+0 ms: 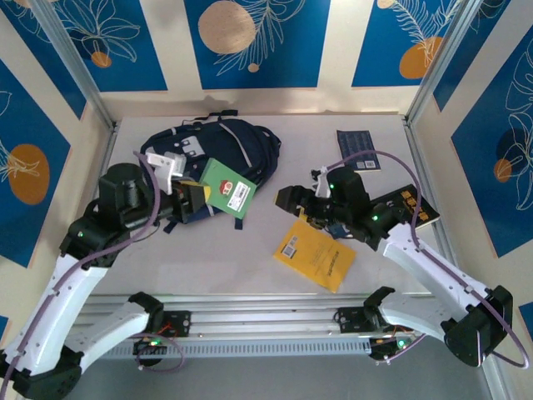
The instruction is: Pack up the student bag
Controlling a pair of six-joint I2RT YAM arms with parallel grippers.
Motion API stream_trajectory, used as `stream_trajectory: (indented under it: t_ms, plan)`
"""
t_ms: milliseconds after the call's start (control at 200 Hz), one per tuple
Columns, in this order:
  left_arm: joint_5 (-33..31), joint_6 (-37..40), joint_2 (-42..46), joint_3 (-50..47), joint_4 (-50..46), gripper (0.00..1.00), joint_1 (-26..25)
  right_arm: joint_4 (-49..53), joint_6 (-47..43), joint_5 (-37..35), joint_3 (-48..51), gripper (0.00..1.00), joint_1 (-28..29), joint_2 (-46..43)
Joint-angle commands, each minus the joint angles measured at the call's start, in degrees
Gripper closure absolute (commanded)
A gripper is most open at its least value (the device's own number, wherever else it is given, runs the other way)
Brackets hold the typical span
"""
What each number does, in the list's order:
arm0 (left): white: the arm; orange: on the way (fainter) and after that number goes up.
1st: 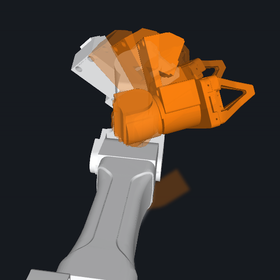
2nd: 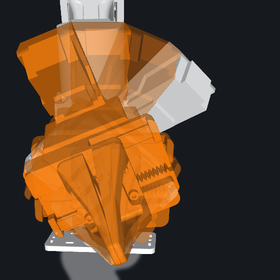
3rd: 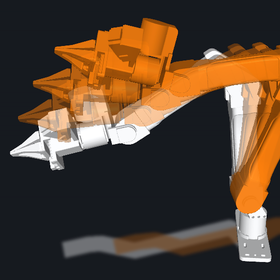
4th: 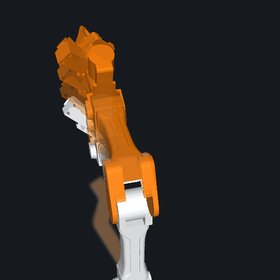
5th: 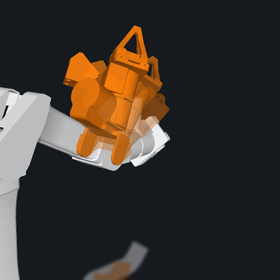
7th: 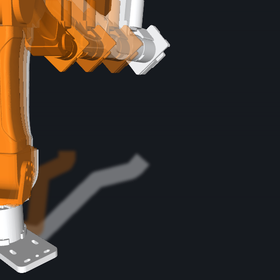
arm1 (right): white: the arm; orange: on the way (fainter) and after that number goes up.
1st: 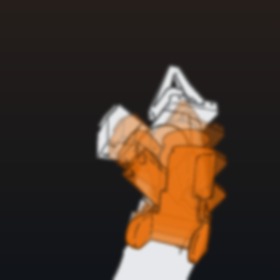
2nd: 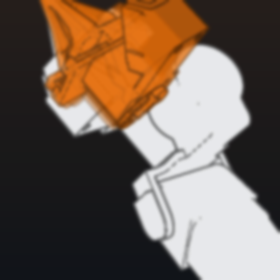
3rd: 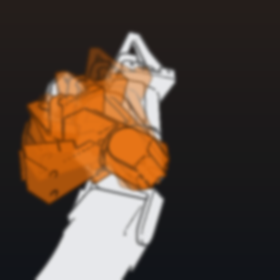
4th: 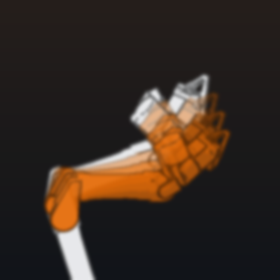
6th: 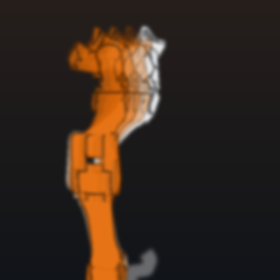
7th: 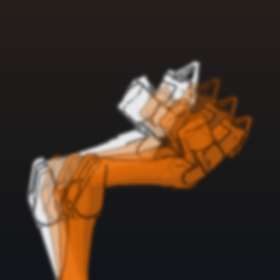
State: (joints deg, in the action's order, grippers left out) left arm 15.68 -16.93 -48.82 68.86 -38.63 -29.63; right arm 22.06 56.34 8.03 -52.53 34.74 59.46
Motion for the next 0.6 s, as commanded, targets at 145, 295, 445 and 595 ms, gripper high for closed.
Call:
stream_trajectory:
  t_ms: [145,295,445,595]
  plan:
    - [-20.55,31.88,-6.38,4.79,1.57,1.00,-13.74,6.11,-1.16,2.87,-4.25,0.06,-1.97,-0.47]
    - [-31.95,40.13,-12.73,7.95,2.23,1.00,-18.73,6.15,2.22,5.60,-5.68,0.06,-3.18,-0.49]
    - [-36.71,43.70,-13.42,4.69,7.25,1.00,-22.77,5.56,12.48,6.33,-7.69,0.06,-3.15,-0.59]
    - [-38.42,43.98,-14.28,3.21,8.61,1.00,-25.12,2.57,20.55,2.92,-8.80,0.06,-1.84,-1.85]
